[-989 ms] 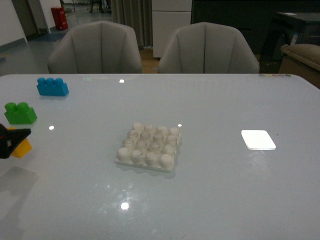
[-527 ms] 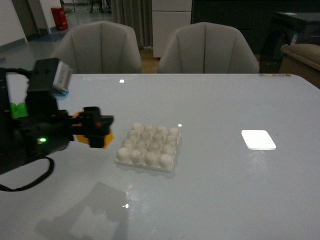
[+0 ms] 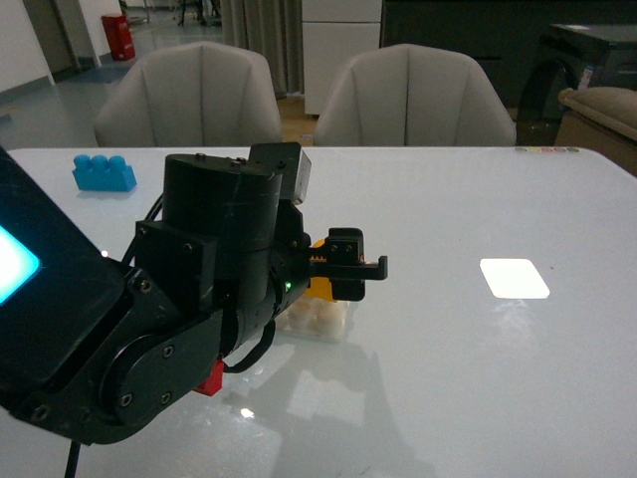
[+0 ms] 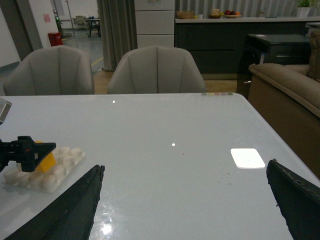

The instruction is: Insert yellow block into base center

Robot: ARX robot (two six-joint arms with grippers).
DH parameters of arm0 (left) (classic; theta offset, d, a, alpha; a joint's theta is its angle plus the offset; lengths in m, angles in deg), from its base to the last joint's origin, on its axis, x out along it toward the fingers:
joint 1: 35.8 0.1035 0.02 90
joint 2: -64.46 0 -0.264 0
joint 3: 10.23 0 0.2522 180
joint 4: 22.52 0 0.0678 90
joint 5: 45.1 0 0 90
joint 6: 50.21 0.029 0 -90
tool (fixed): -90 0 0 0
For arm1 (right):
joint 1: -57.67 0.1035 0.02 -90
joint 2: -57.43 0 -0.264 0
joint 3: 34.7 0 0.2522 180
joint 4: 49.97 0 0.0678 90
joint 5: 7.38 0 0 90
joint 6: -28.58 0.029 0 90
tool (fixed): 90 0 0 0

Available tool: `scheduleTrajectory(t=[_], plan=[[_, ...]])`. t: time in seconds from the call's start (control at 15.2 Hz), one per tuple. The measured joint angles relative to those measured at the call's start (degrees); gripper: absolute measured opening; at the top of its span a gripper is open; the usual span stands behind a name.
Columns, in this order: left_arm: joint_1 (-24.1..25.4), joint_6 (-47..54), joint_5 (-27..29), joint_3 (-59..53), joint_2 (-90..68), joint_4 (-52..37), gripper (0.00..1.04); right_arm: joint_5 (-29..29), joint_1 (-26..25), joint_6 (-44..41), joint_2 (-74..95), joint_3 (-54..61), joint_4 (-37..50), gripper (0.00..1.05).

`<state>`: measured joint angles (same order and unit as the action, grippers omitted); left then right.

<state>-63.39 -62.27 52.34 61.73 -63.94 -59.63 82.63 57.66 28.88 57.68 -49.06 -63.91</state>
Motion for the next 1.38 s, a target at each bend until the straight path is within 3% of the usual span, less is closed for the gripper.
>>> scheduleTrajectory(t=[0.46,0.86,1.38], plan=[[1.97,-2.56,3.76,6.03,-5.92,2.36,0.65,0.0,0.0,0.0,0.0,0.0,0.0,0.98],[3.56,-2.93,-0.85,5.86,-7.1,0.74,0.65,0.0,0.0,0.0,0.0,0.0,0.0,0.98],[3.37,0.22,-1.49,5.18,-7.74,-1.64,0.65,0.0,0.0,0.0,0.0,0.0,0.0,0.98]])
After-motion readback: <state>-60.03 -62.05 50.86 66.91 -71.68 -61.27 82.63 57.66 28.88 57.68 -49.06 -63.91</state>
